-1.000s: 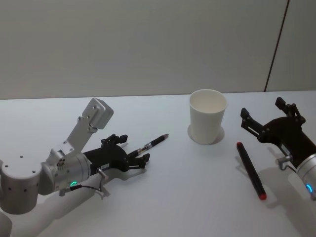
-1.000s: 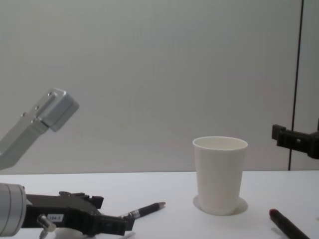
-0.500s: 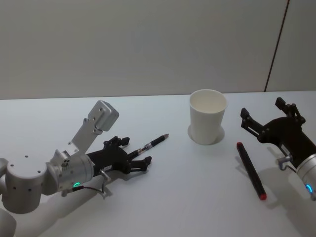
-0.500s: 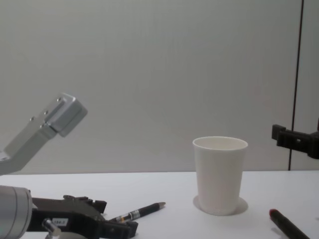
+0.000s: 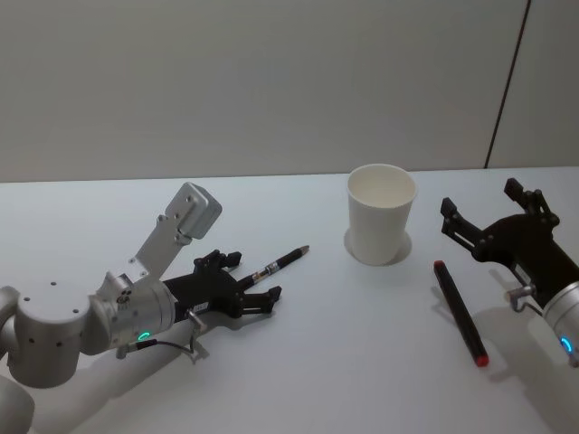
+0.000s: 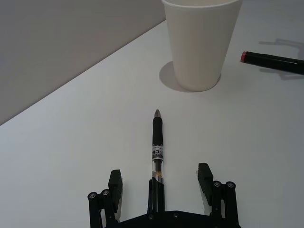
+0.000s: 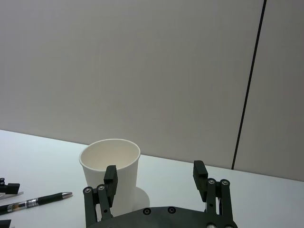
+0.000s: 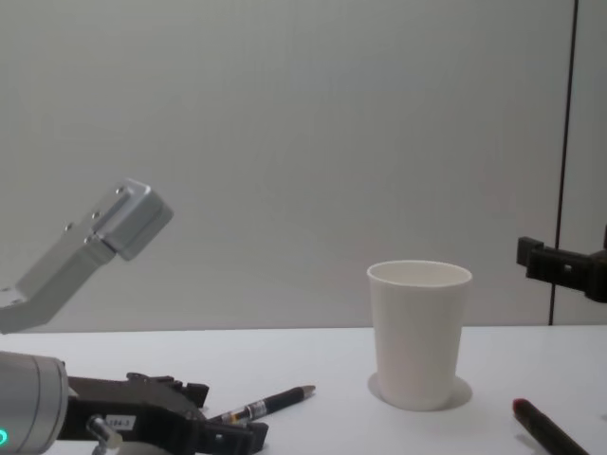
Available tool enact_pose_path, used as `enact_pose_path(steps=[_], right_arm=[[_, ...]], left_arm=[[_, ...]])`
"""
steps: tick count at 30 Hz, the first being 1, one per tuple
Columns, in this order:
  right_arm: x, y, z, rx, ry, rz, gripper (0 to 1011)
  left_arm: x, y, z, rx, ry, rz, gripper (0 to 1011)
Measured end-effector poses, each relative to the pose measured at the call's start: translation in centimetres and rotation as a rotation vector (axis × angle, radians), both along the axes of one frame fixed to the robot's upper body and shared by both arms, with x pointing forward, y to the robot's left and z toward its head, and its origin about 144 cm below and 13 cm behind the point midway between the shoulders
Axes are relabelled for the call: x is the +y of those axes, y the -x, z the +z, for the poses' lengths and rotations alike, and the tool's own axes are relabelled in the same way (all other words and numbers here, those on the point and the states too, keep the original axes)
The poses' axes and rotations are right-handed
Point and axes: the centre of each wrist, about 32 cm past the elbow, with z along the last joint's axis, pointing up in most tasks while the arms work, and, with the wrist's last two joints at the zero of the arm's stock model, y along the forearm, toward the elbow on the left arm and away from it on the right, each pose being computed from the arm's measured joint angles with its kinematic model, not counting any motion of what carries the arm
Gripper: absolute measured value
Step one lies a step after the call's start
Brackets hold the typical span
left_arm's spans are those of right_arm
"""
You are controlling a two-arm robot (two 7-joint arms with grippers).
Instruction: Place the pen into the pen holder.
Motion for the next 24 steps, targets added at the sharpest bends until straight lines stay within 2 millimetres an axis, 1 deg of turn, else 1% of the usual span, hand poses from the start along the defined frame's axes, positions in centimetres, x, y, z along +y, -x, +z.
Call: enact_pose_path(steps=[8,12,13,14,15,17,24], right_arm=[[0.0,0.0,0.0,0.0,0.0,0.0,1002],[0.0,0.0,0.0,0.0,0.0,0.0,1002],[0.0,0.0,0.0,0.0,0.0,0.0,1002],[0.0,0.0,0.0,0.0,0.0,0.0,1001],[0.0,0.0,0.0,0.0,0.0,0.0,1002],[0.0,0.0,0.0,0.0,0.0,0.0,1002],[0.0,0.0,0.0,0.0,0.0,0.0,1001]], left_arm=[[-0.06,-0.07,-0.02,0.005,0.001,-0.003,991],[-0.09,-0.07,-0.04,0.007,0.001,-0.006,912],[-0.1,-0.07,-0.04,0.008,0.001,-0.007,868],[-0.12,-0.07,-0.04,0.008,0.002,-0.007,868],[-0.13,-0.07,-0.04,0.008,0.002,-0.008,819],[-0.13,-0.08,-0.04,0.009,0.002,-0.008,791],[-0.15,-0.1,-0.04,0.01,0.002,-0.008,748]])
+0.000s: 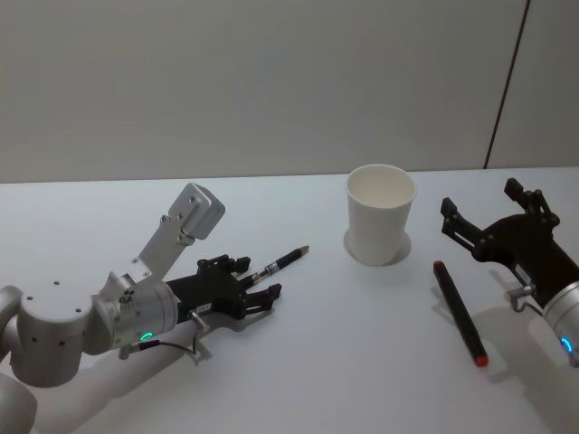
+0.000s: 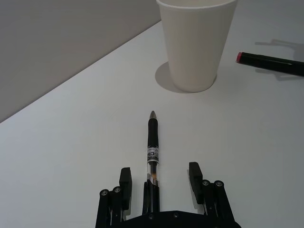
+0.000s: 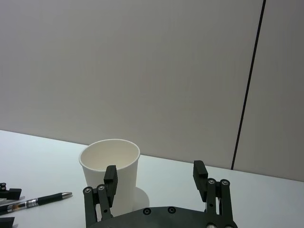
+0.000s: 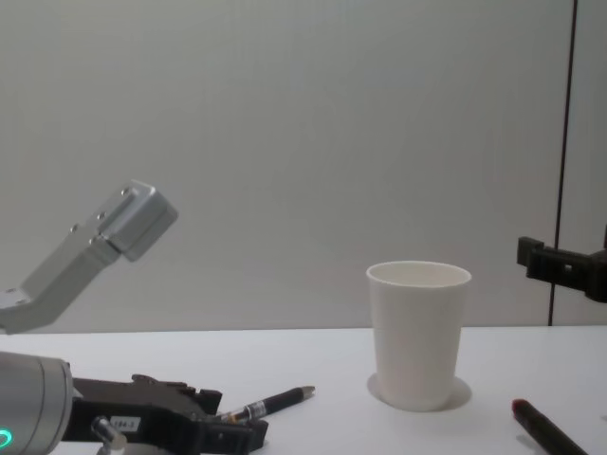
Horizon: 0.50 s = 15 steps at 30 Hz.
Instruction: Place the pen into the pen holder.
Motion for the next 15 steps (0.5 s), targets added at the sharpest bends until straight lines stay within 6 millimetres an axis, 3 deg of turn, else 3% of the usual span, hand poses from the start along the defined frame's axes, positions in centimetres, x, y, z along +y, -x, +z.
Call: enact_pose_path(steps=[15], right_arm=[[0.0,0.0,0.0,0.0,0.0,0.0,1002]], left_arm=[[0.03,-0.02,0.0,0.001,-0.001,0.001,656]])
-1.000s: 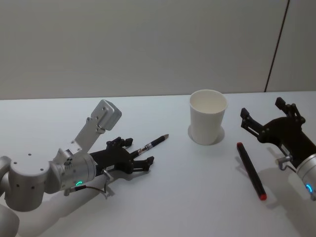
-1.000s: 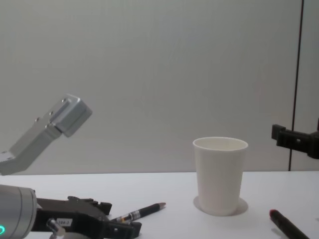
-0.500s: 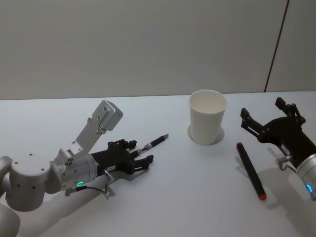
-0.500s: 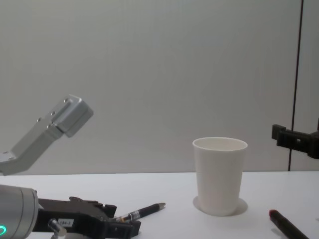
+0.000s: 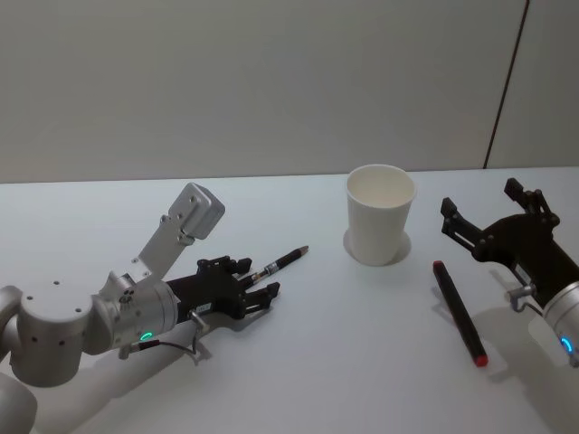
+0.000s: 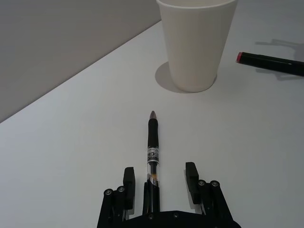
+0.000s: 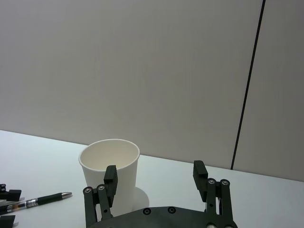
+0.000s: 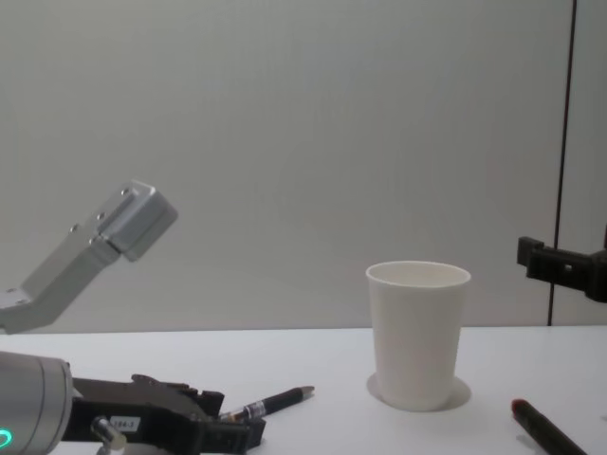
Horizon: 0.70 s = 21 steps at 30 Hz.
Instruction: Place the pen into the pen holder.
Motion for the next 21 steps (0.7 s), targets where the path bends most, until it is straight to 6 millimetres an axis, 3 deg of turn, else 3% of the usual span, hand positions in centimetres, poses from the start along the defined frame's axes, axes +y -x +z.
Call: enact_pose_path(steps=[15,21], right_arm=[[0.0,0.0,0.0,0.0,0.0,0.0,1002],[0.0,0.0,0.0,0.0,0.0,0.0,1002]], left_arm=[[0.14,0.05,-0.11,0.004,0.014,0.009,560],[0.27,0.06,-0.11,0.006,0.024,0.014,403]])
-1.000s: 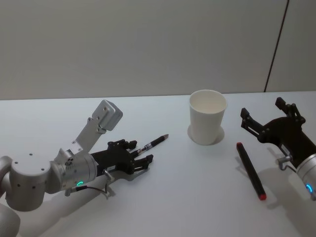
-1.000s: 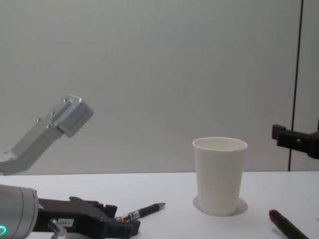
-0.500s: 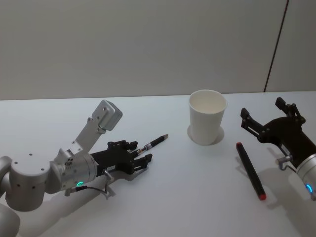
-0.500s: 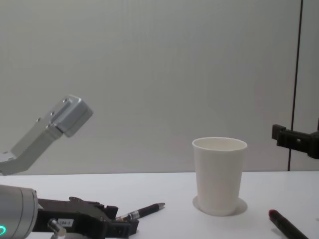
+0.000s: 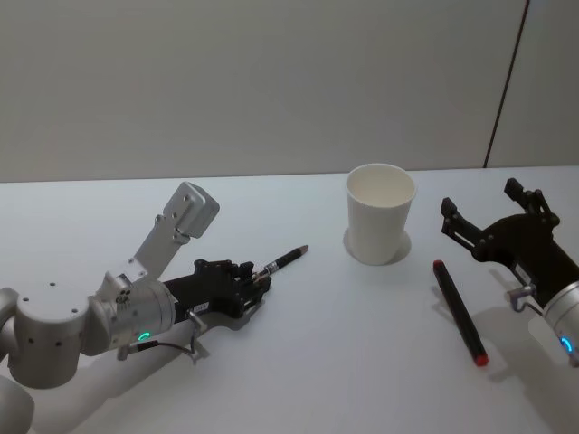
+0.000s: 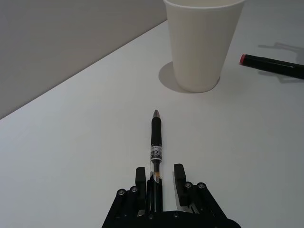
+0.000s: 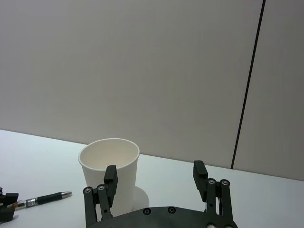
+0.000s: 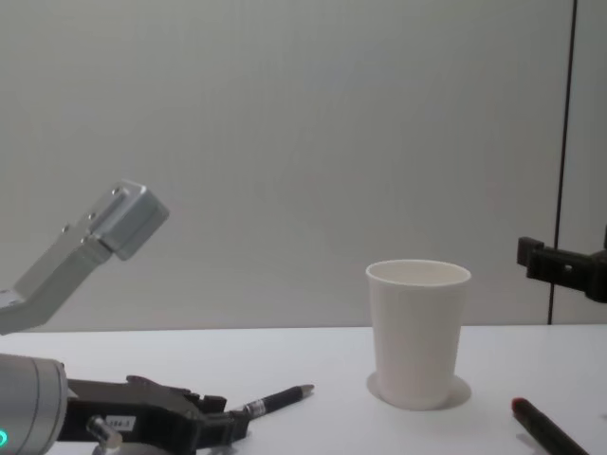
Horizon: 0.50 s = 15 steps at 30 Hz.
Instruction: Place the pen into the pen holder.
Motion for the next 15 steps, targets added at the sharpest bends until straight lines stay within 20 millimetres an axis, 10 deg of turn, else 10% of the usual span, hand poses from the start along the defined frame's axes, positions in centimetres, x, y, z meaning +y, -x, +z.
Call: enact_pose_path(steps=[6,15], right_arm=[[0.0,0.0,0.0,0.0,0.0,0.0,1001],[0.0,0.0,0.0,0.0,0.0,0.0,1001]], left_arm=[[0.12,-0.03,-0.04,0.004,0.007,0.003,185],[0.26,-0.15,-0.05,0.004,0.012,-0.007,151]])
